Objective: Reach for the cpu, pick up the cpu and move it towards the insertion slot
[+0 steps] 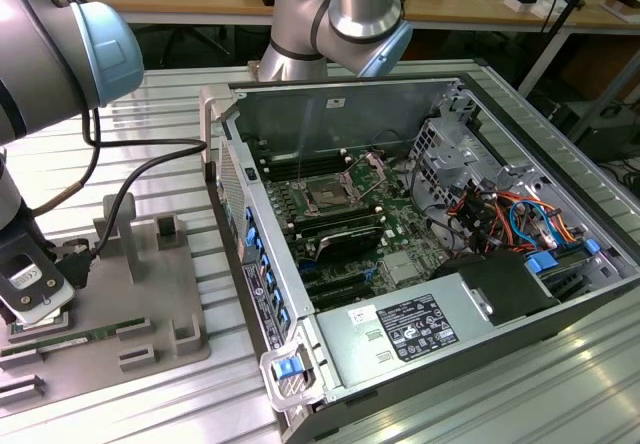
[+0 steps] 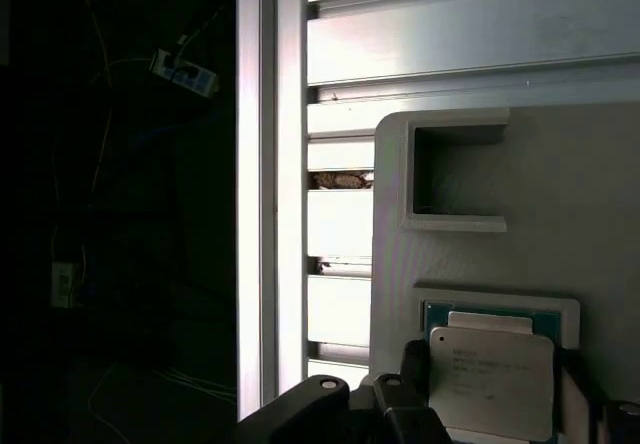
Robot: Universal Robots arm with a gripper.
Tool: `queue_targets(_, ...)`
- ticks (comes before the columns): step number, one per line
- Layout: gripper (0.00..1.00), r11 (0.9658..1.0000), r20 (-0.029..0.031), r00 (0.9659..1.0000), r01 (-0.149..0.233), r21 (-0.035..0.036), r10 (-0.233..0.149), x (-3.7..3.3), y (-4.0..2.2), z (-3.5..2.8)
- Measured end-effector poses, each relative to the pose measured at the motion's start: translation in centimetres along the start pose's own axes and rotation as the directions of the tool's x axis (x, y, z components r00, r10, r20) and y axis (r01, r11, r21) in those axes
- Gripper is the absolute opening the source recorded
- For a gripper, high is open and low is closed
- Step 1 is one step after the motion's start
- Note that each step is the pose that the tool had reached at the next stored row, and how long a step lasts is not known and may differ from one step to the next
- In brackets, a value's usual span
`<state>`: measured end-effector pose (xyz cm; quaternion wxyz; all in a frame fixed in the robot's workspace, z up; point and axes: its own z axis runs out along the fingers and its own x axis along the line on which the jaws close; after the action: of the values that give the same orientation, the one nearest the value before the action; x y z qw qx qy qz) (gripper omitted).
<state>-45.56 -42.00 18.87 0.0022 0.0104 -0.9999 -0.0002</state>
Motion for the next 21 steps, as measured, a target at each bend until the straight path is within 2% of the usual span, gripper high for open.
queue_targets(8,0.55,1.0000,0.0000,1.0000,0.000,0.0005,0.000,-0.07,0.00,0.01)
queue_targets(11,0.55,1.0000,0.0000,1.0000,0.000,0.0008,0.000,-0.07,0.00,-0.23)
queue_targets(21,0.55,1.0000,0.0000,1.0000,0.000,0.0008,0.000,-0.07,0.00,-0.39)
